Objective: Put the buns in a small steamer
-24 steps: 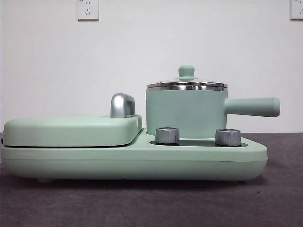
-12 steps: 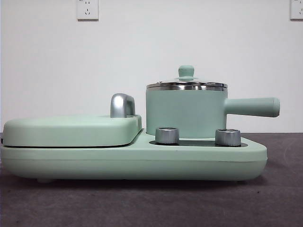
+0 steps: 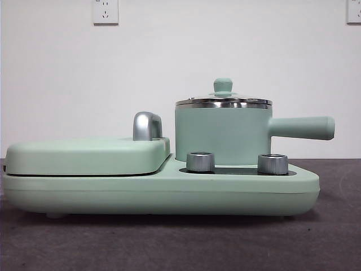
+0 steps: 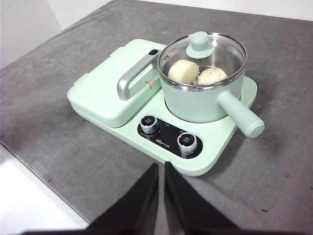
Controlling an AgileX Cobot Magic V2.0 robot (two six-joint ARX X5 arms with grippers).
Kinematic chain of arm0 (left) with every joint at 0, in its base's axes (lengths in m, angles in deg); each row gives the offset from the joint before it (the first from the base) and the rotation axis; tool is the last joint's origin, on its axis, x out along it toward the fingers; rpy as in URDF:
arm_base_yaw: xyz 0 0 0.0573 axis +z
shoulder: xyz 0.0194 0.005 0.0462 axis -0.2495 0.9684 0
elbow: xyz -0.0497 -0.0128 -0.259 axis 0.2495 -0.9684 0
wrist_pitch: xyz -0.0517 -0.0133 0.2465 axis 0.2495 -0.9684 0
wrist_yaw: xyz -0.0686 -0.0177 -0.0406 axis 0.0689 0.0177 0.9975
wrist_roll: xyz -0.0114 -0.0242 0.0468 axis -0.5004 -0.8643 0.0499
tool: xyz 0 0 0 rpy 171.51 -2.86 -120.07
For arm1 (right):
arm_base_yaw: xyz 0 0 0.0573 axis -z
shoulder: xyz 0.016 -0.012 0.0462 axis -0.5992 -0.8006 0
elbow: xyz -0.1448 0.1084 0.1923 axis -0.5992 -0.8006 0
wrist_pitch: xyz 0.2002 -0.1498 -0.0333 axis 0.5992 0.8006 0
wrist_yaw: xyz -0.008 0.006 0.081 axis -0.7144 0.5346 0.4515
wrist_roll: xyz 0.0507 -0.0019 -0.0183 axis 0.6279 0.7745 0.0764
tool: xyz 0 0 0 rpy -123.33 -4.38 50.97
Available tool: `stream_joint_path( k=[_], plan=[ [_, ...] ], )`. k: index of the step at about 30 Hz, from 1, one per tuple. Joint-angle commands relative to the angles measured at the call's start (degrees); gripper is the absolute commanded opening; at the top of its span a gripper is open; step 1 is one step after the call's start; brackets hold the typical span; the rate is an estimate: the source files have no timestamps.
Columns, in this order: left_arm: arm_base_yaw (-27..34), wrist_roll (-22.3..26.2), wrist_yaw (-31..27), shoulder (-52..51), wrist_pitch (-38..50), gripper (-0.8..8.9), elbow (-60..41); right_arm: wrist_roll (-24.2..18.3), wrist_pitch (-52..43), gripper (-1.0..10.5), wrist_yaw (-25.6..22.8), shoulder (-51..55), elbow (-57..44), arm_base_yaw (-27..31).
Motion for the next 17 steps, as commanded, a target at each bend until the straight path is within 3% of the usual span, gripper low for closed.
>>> stream_joint_path(
  k=[1, 8, 12, 17],
  plan=[
    [7.21, -0.13, -0.11, -2.4, 6.78, 0.07, -5.53, -0.46, -0.59, 0.2, 0.0, -0.44, 0.31, -0.39],
    [22.99, 5.86, -0.15, -12.39, 29.99, 0.07, -26.75, -0.46, -0.59, 0.2, 0.0, -0.44, 0.31, -0.39],
    [26.34, 8.7, -0.15, -17.05, 36.89, 0.07, -36.46, -0.46, -0.59, 0.2, 0.0, -0.44, 0.31, -0.39],
    [27.23, 10.16, -0.31, -22.27, 38.53, 0.07, -43.04, -0.46, -0.59, 0.2, 0.0, -0.44, 0.31, -0.39]
  ],
)
